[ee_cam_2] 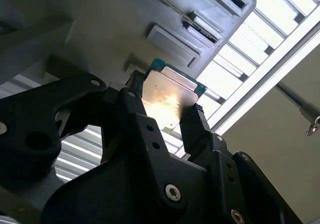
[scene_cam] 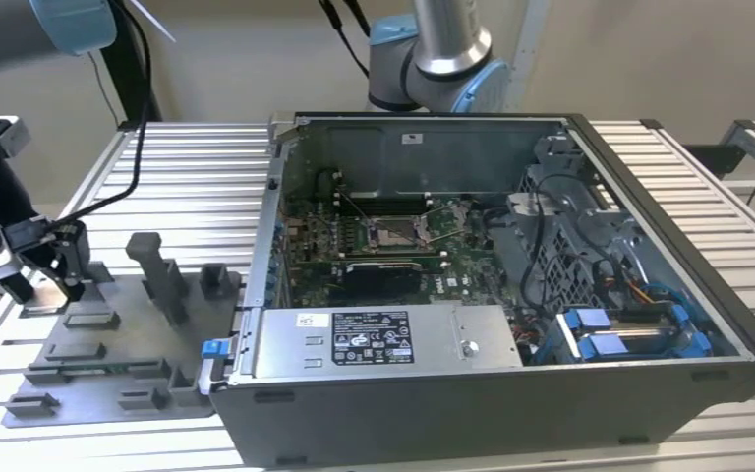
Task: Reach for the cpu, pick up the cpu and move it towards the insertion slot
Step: 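Pick up the cpu and move it towards the insertion slot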
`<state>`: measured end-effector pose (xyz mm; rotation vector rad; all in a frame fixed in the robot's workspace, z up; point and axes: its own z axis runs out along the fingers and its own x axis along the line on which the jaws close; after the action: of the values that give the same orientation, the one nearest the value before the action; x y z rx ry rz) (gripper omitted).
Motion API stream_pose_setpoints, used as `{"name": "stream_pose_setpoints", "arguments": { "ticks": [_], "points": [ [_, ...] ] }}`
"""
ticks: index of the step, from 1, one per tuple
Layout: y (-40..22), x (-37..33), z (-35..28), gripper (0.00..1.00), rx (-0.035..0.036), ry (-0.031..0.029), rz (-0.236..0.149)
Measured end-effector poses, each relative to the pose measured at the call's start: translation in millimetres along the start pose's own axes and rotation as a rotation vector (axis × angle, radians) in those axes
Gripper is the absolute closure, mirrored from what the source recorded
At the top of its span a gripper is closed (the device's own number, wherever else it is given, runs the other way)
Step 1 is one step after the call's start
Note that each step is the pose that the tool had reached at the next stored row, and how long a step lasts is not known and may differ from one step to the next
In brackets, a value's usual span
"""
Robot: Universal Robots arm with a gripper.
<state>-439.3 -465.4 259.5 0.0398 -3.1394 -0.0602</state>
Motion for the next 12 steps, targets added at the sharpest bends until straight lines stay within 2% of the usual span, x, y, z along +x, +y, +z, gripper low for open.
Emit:
{"name": "stream_pose_setpoints", "arguments": {
  "ticks": [12],
  "points": [
    [0.5, 0.0, -11.3, 1.0, -0.0001, -0.0002, 0.0]
  ]
}}
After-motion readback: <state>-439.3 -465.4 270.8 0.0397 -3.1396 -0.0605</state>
